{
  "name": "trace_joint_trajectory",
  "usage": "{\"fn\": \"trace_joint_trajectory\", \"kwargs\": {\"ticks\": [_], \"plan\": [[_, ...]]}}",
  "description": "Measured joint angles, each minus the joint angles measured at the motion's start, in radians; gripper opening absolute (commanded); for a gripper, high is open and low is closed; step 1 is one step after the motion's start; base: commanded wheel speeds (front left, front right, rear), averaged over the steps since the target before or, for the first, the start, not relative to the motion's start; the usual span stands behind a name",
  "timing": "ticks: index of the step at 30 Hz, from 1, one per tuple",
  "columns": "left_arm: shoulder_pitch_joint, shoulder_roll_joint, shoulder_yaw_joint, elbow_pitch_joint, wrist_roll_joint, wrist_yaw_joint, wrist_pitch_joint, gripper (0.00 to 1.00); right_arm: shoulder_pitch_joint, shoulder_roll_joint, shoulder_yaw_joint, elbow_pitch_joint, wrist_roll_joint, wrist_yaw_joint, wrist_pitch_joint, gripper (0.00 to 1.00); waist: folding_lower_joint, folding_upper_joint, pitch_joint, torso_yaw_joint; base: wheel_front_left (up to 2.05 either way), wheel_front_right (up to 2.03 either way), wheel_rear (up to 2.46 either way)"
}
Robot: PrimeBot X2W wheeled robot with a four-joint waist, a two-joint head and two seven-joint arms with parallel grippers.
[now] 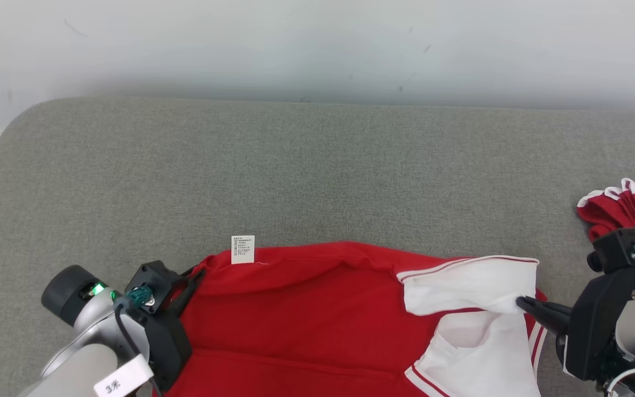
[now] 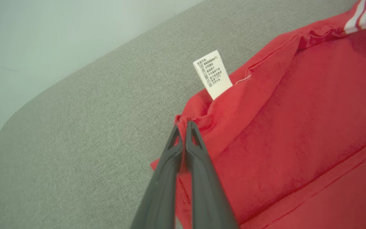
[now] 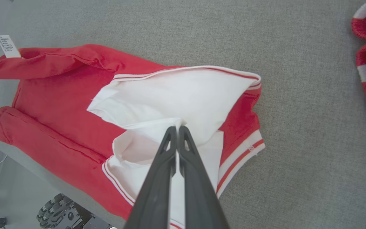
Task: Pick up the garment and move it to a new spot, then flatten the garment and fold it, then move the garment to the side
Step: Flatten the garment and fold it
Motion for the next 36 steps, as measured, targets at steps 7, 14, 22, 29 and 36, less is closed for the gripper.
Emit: {"fn": "trace_joint_trajectory", "kwargs": {"ticks": [7, 14, 22, 29, 36], "plan": [[0.017, 0.033, -0.038, 0.044, 0.078, 0.01, -0.099, 0.0, 0.065, 0.044, -0.076, -0.071, 0.004, 0.0, 0.087, 0.0, 0.0, 0.0, -0.007, 0.001, 0.0, 0.0, 0.0], [0.021, 0.032, -0.048, 0.077, 0.084, 0.023, -0.144, 0.0, 0.085, 0.088, -0.116, -0.129, 0.013, 0.0, 0.128, 0.0, 0.0001, 0.0, -0.011, -0.006, 0.0, 0.0, 0.0], [0.044, 0.017, -0.046, 0.105, 0.07, 0.047, -0.163, 0.0, 0.148, 0.138, -0.149, -0.186, 0.046, 0.0, 0.2, 0.0, 0.0, 0.0001, -0.02, -0.009, 0.0, 0.0, 0.0], [0.065, 0.015, -0.037, 0.108, 0.042, 0.071, -0.162, 0.0, 0.193, 0.167, -0.171, -0.201, 0.045, 0.0, 0.239, 0.0, 0.0, 0.0001, -0.027, -0.01, 0.0, 0.0, 0.0], [0.099, 0.011, -0.038, 0.103, 0.02, 0.08, -0.153, 0.0, 0.23, 0.18, -0.171, -0.191, 0.04, 0.0, 0.276, 0.0, 0.0, 0.0001, -0.03, -0.008, 0.0, 0.0, 0.0]]}}
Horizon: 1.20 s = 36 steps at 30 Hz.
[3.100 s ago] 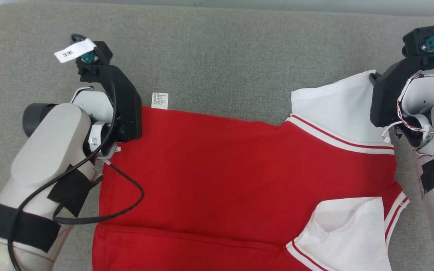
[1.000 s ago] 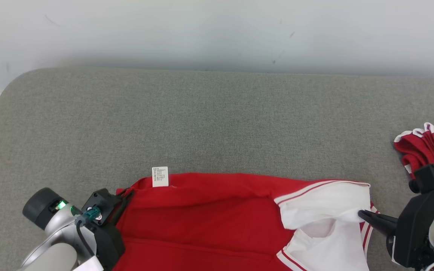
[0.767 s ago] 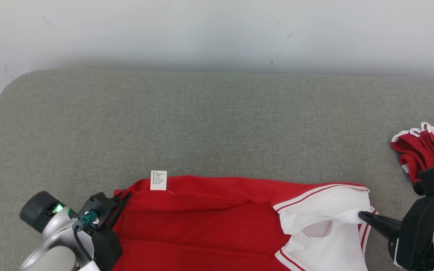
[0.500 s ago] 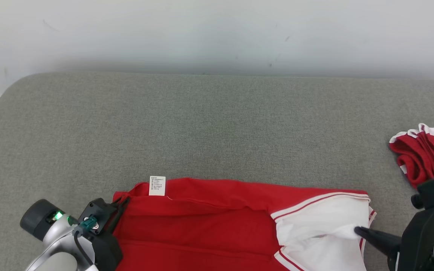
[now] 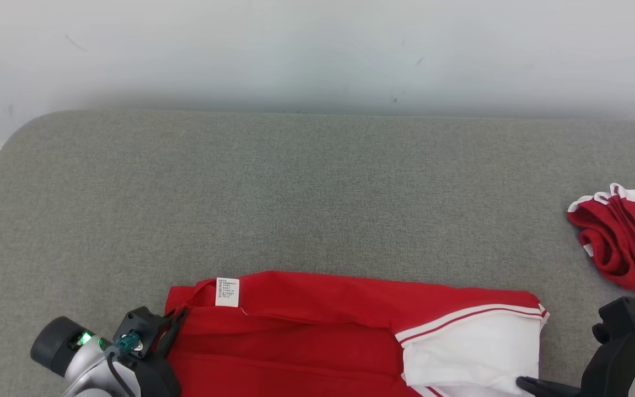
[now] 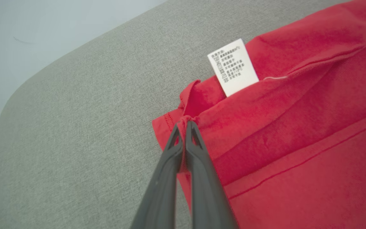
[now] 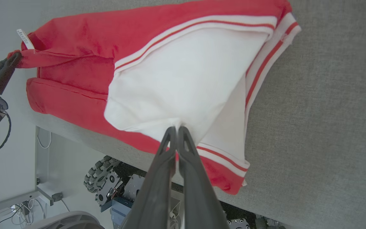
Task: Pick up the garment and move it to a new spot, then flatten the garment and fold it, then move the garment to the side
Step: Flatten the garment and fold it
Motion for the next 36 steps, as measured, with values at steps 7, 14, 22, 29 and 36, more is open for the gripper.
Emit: {"fn": "trace_joint_trajectory", "kwargs": {"ticks": [7, 14, 22, 29, 36], "plan": [[0.011, -0.005, 0.0, 0.016, -0.019, 0.002, 0.0, 0.35, 0.02, 0.004, 0.005, 0.017, -0.013, 0.0, 0.026, 0.0, 0.0, 0.0, -0.007, 0.003, 0.0, 0.0, 0.0], [0.026, -0.017, 0.002, 0.037, -0.052, 0.012, 0.007, 1.0, 0.041, 0.007, -0.001, 0.032, -0.013, 0.0, 0.041, 0.46, 0.0, 0.0, -0.024, 0.004, 0.0, 0.0, 0.0], [0.049, -0.019, 0.022, 0.038, -0.076, 0.044, 0.0, 1.0, 0.063, 0.009, -0.004, 0.04, -0.015, 0.0, 0.042, 1.0, 0.0, 0.0, -0.048, 0.006, 0.0, 0.0, 0.0], [0.101, -0.026, 0.13, -0.042, -0.17, 0.128, -0.091, 1.0, 0.06, 0.003, -0.002, 0.022, -0.03, 0.0, -0.081, 1.0, 0.0, -0.0001, -0.077, 0.009, 0.0, 0.0, 0.0], [0.157, -0.055, 0.247, -0.143, -0.253, 0.208, -0.171, 1.0, 0.05, 0.004, 0.02, 0.053, -0.048, 0.0, -0.274, 1.0, 0.0, 0.0, -0.105, 0.013, 0.0, 0.0, 0.0]]}}
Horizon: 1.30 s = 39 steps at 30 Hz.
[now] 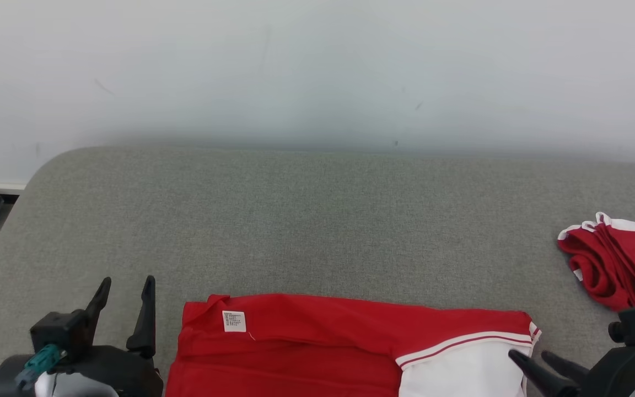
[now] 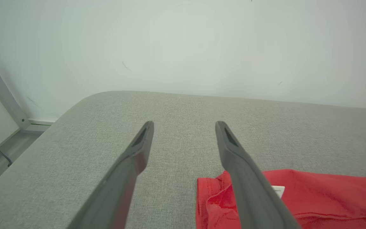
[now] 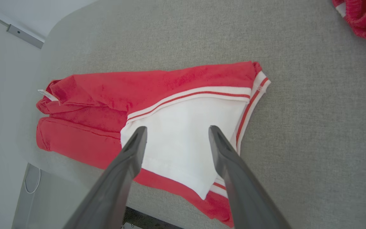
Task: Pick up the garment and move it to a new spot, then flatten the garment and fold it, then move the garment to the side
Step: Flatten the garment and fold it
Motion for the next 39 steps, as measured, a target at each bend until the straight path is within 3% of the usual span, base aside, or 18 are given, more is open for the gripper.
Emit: {"fn": "trace_joint_trajectory", "kwargs": {"ticks": [6, 13, 21, 26, 32, 39], "plan": [[0.063, -0.039, 0.091, -0.086, -0.071, 0.02, -0.026, 1.0, -0.038, 0.003, 0.013, 0.082, -0.038, 0.0, -0.256, 1.0, 0.0, 0.0, -0.022, 0.003, 0.0, 0.0, 0.0], [0.123, -0.078, 0.165, -0.143, -0.16, -0.039, -0.032, 1.0, -0.08, 0.009, 0.091, 0.193, -0.02, 0.0, -0.541, 1.0, 0.0001, -0.0001, -0.041, 0.004, 0.0, 0.0, 0.0], [0.162, -0.074, 0.15, -0.162, -0.113, -0.1, -0.035, 1.0, -0.128, 0.011, 0.211, 0.332, 0.006, 0.0, -0.836, 1.0, 0.0001, -0.0001, -0.057, -0.002, 0.0, 0.0, 0.0], [0.202, -0.067, 0.123, -0.176, -0.036, -0.131, -0.035, 1.0, -0.143, 0.011, 0.266, 0.392, -0.062, 0.0, -0.994, 1.0, 0.0001, 0.0, -0.072, -0.004, 0.0, 0.0, 0.0], [0.244, -0.062, 0.118, -0.155, 0.006, -0.119, -0.035, 1.0, -0.142, 0.011, 0.25, 0.442, -0.124, 0.0, -1.076, 1.0, 0.0001, -0.0001, -0.086, -0.017, 0.0, 0.0, 0.0], [0.269, -0.049, 0.134, -0.126, 0.015, -0.099, -0.035, 1.0, -0.135, 0.011, 0.219, 0.463, -0.178, 0.0, -1.086, 1.0, 0.0, -0.0001, -0.098, -0.04, 0.0, 0.0, 0.0]]}}
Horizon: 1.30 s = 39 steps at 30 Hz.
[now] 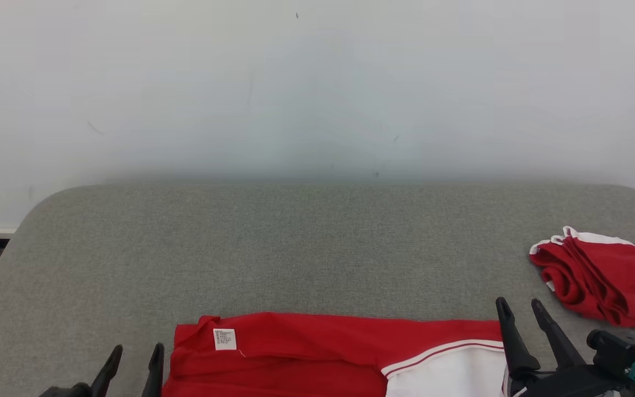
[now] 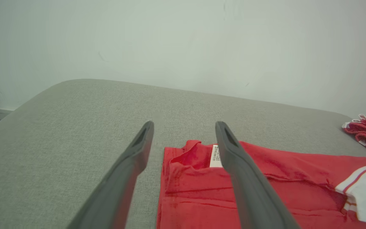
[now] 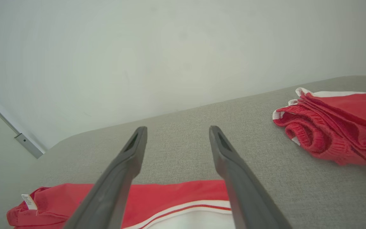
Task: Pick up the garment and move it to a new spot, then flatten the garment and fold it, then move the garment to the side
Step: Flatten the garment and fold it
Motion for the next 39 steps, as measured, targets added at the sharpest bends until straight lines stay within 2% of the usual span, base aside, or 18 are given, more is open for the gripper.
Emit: {"fn": "trace_joint_trajectory", "kwargs": {"ticks": [8, 30, 35, 39], "plan": [[0.009, 0.018, 0.009, 0.011, -0.002, 0.023, 0.015, 1.0, 0.001, 0.0, -0.002, 0.007, -0.008, 0.0, 0.014, 1.0, 0.0, 0.0, -0.007, -0.015, 0.0, 0.0, 0.0], [0.01, 0.01, -0.001, -0.013, -0.016, 0.032, 0.022, 1.0, -0.005, 0.0, 0.01, 0.011, 0.011, 0.0, 0.044, 1.0, 0.0, 0.0, 0.008, 0.001, 0.0, 0.0, 0.0], [0.01, 0.011, -0.007, -0.015, -0.016, 0.033, 0.022, 1.0, -0.005, 0.0, -0.025, -0.005, -0.03, 0.0, 0.088, 1.0, 0.0, 0.0, 0.01, 0.003, 0.0, 0.0, 0.0], [0.01, 0.011, -0.01, -0.019, -0.016, 0.037, 0.022, 1.0, -0.009, 0.0, -0.076, -0.016, -0.05, 0.0, 0.17, 1.0, 0.0, 0.0, 0.014, 0.001, 0.0, 0.0, 0.0]]}}
